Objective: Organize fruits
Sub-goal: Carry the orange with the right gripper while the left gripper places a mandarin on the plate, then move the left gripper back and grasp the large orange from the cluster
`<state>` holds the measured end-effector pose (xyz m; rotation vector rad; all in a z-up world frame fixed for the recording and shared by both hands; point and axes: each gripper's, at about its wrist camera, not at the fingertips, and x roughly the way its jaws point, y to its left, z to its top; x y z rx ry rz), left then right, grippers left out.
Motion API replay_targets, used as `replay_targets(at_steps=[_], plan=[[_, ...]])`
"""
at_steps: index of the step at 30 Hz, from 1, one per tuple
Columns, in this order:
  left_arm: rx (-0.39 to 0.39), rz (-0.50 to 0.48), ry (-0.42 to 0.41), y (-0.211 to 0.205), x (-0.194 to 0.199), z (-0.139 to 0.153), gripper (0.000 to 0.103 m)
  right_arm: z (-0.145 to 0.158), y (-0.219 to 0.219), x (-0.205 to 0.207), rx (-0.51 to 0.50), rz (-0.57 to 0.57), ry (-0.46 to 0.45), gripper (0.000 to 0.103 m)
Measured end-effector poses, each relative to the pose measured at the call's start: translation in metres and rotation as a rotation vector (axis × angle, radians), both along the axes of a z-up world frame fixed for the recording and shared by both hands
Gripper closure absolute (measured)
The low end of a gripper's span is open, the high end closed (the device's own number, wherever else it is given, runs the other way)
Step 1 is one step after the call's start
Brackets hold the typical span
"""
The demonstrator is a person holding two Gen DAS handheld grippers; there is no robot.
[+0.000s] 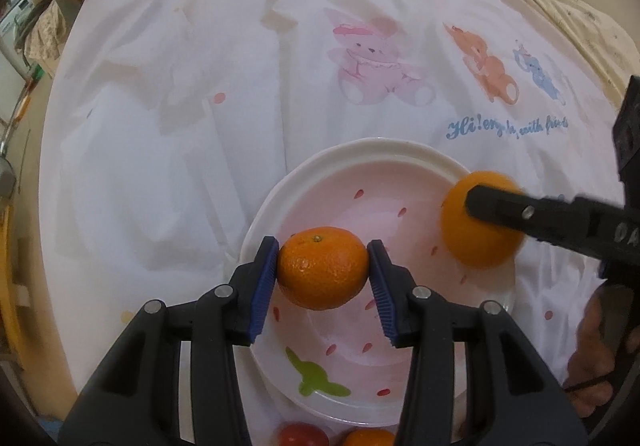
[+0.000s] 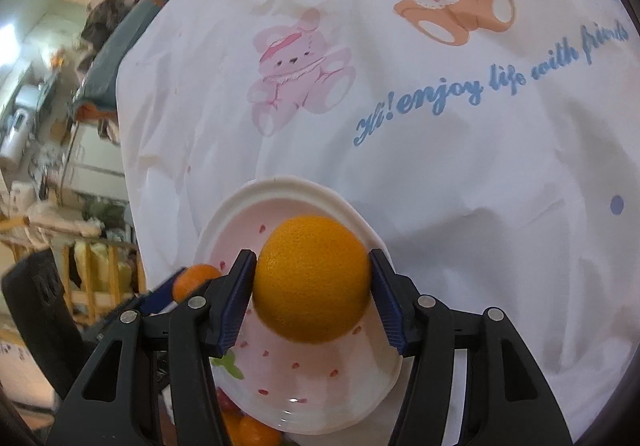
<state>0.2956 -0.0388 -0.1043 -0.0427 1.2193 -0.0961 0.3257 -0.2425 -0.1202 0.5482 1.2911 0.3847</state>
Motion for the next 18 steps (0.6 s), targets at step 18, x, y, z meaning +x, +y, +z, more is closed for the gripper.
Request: replay_targets(at_steps=[18], plan=[[0.020, 0.084, -0.073, 0.019, -0.002, 0.014, 0.022, 0.032, 0.004, -0.001, -0.009, 0.030, -0.108, 0.028]])
